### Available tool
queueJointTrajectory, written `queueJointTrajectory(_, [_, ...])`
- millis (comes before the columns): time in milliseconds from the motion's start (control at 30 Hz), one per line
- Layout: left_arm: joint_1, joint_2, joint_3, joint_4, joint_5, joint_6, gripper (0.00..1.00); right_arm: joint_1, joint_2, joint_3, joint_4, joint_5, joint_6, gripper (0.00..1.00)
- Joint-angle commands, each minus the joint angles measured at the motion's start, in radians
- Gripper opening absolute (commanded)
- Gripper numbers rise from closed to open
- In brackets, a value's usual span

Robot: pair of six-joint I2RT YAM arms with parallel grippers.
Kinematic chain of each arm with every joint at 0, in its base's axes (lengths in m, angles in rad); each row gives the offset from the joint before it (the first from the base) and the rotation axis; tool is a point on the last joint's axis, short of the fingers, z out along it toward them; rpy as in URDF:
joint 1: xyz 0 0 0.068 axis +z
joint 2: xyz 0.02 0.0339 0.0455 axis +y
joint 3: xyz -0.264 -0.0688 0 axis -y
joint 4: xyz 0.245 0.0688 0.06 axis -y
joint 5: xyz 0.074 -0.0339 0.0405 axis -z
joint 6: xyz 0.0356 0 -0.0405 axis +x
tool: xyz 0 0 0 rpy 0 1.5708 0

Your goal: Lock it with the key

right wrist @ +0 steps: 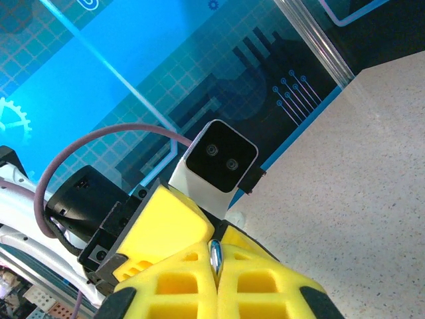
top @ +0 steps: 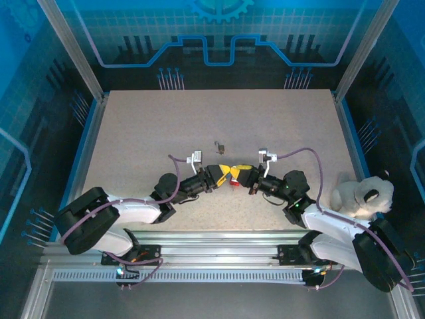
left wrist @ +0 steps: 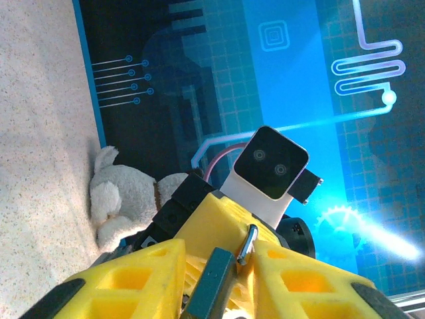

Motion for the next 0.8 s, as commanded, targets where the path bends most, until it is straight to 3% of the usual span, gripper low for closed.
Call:
queueJointTrajectory(0, [0.001, -0.030, -0.018, 0.059, 0.005, 0.003, 0.31, 0.001, 0.009, -0.024, 0.013, 0.086, -0.008, 0.00])
queueJointTrajectory(333, [-0.002, -0.019, -0.033, 0.117, -0.010, -0.017, 0.32, 0.002, 0.090, -0.048, 0.129, 0.115, 0.064, 0.00])
queueJointTrajectory(767, [0.001, -0.021, -0.028, 0.116, -0.008, -0.009, 0.25, 0.008, 0.160, -0.040, 0.192, 0.095, 0.103, 0.00])
